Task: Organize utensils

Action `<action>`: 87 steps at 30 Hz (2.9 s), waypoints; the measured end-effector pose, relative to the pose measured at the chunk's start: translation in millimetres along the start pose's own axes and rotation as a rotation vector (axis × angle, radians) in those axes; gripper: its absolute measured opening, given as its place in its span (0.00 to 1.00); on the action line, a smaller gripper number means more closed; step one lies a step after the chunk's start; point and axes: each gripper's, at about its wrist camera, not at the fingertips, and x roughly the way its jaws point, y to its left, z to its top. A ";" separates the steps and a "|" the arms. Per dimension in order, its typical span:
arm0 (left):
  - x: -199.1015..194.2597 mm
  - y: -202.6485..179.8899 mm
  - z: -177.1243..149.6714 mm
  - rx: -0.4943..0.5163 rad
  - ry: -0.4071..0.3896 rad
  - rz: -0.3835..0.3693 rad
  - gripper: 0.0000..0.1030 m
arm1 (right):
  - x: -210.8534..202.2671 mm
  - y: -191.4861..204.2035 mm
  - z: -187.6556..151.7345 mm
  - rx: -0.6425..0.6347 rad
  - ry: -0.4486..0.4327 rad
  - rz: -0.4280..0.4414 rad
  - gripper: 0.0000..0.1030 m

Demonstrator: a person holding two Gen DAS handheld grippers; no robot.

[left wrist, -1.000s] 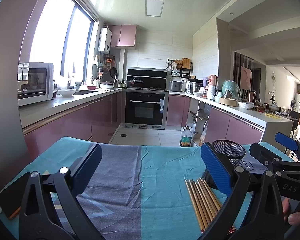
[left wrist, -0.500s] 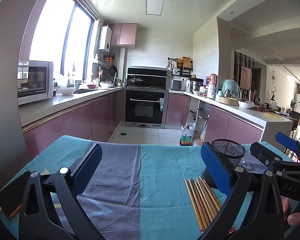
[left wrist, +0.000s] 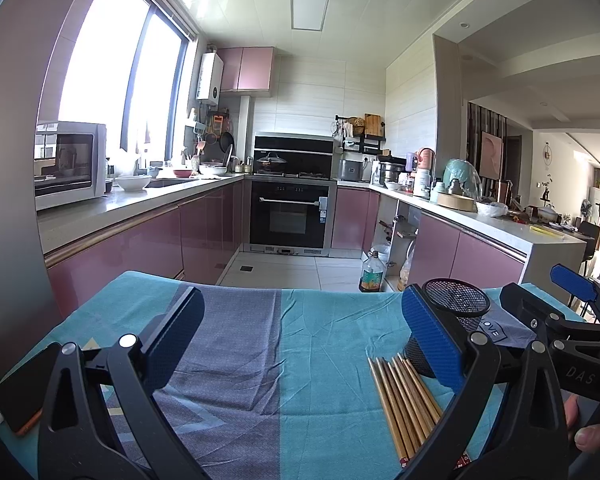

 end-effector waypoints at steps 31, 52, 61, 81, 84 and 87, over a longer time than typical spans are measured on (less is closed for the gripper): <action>-5.5 0.2 2.2 0.000 -0.010 -0.008 0.94 | -1.6 -0.9 -0.2 0.007 -0.014 0.003 0.94; -6.3 2.0 5.5 0.008 -0.001 -0.022 0.95 | 2.1 -4.8 -0.6 0.014 0.008 0.018 0.94; 8.7 4.1 1.7 0.036 0.112 -0.068 0.94 | 28.7 -16.7 -16.1 0.051 0.277 0.143 0.85; 78.7 -26.9 -54.0 0.148 0.471 -0.252 0.72 | 75.2 9.7 -70.0 0.056 0.680 0.272 0.18; 81.3 -32.8 -58.4 0.151 0.520 -0.286 0.68 | 78.5 7.5 -71.9 0.069 0.692 0.281 0.18; 89.5 -39.6 -66.6 0.164 0.573 -0.318 0.61 | 80.2 7.9 -72.5 0.058 0.694 0.268 0.19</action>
